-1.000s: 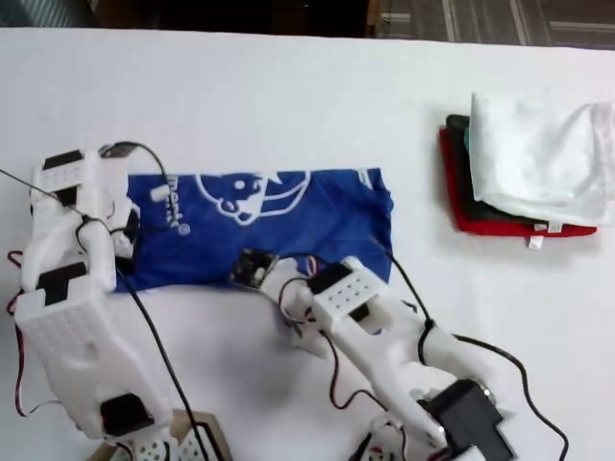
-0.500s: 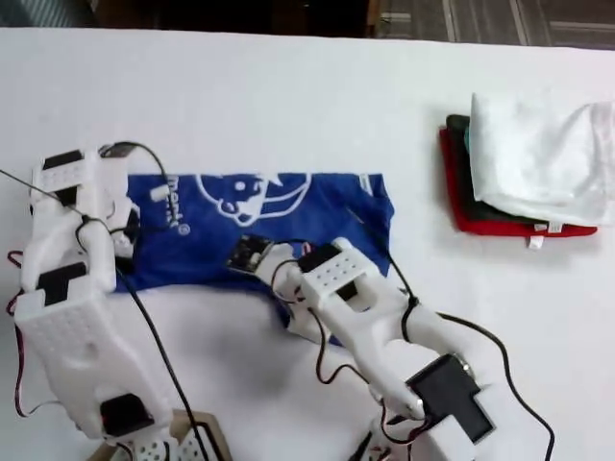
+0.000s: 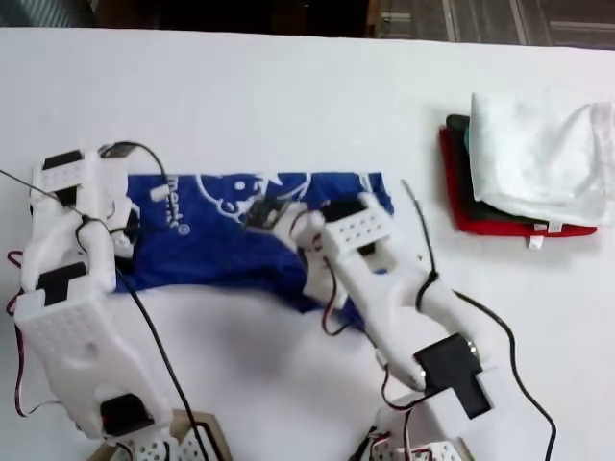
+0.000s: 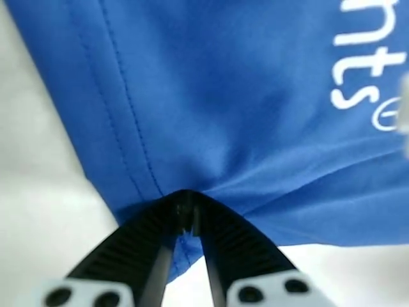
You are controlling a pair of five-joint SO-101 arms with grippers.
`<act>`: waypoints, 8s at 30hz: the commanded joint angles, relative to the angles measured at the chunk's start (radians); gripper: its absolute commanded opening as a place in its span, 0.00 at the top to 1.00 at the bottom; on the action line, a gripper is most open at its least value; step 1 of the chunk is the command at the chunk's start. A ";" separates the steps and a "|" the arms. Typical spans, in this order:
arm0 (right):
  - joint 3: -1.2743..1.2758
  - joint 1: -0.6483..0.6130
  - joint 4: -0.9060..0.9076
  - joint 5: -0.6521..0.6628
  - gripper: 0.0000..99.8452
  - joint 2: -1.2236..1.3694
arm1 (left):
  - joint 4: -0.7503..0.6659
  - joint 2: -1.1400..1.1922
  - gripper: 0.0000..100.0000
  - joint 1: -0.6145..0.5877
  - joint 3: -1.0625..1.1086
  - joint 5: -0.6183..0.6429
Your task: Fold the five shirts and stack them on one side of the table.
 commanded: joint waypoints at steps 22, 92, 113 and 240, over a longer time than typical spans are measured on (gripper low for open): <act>-0.795 0.101 0.088 0.110 0.95 0.441 | -0.009 0.028 0.97 0.000 -0.012 0.002; -0.687 0.127 0.148 -0.262 0.98 0.265 | -0.009 0.028 0.97 0.000 -0.016 0.000; -0.829 -0.036 -0.137 -0.272 0.98 0.493 | -0.009 0.028 0.97 0.000 -0.015 0.000; 0.459 0.358 -0.171 -0.319 0.98 -0.766 | 0.373 0.548 0.77 -0.026 -0.983 0.014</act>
